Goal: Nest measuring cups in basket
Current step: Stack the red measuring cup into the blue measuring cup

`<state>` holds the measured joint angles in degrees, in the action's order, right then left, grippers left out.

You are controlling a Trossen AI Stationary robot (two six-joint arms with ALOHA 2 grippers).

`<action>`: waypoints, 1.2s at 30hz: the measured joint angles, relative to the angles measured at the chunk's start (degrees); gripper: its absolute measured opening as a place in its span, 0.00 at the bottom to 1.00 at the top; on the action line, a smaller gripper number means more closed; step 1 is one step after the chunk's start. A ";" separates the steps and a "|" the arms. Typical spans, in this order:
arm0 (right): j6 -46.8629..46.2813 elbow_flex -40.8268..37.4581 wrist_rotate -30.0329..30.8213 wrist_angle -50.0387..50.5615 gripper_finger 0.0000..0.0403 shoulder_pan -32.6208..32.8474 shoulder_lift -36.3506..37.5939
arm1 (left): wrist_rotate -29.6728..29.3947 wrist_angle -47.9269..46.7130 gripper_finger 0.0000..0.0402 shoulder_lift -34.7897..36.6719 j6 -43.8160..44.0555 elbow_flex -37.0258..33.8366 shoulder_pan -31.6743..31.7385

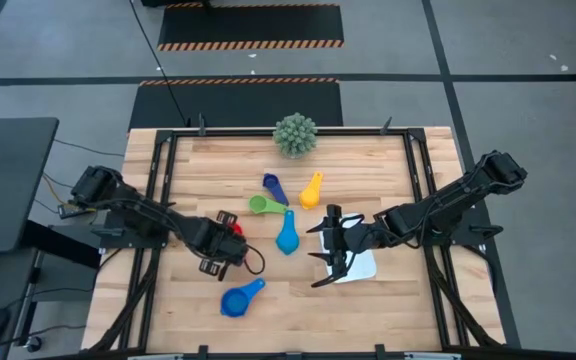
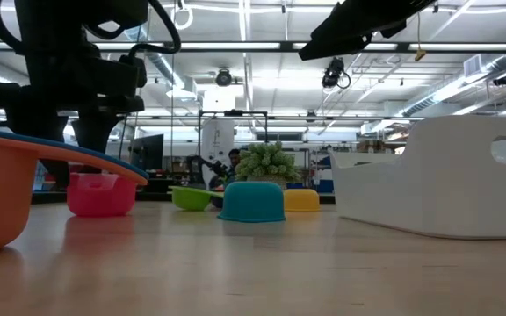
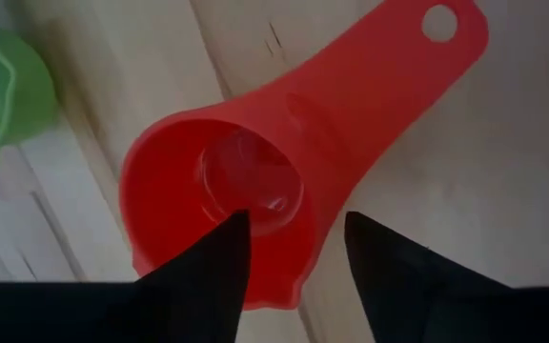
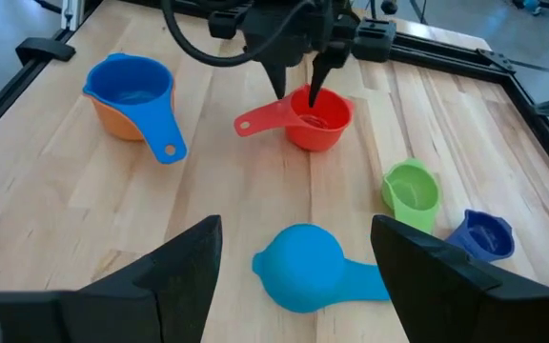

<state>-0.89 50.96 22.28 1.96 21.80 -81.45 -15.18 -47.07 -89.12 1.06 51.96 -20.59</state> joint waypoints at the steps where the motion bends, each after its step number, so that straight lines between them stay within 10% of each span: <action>1: 0.00 0.00 0.00 0.02 0.69 0.00 0.00 | 0.02 -0.02 0.41 0.00 0.04 0.00 0.20; 18: 0.00 0.00 0.02 -0.17 0.69 0.02 -0.02 | 0.17 1.14 0.03 -0.02 5.84 0.00 0.56; 36: 0.48 0.00 0.07 -0.42 0.69 0.02 -0.02 | 1.44 -4.46 0.00 -0.17 21.55 7.26 0.56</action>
<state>-0.41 50.96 22.35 1.54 21.82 -81.47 -13.74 -51.53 -89.30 22.61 59.23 -20.03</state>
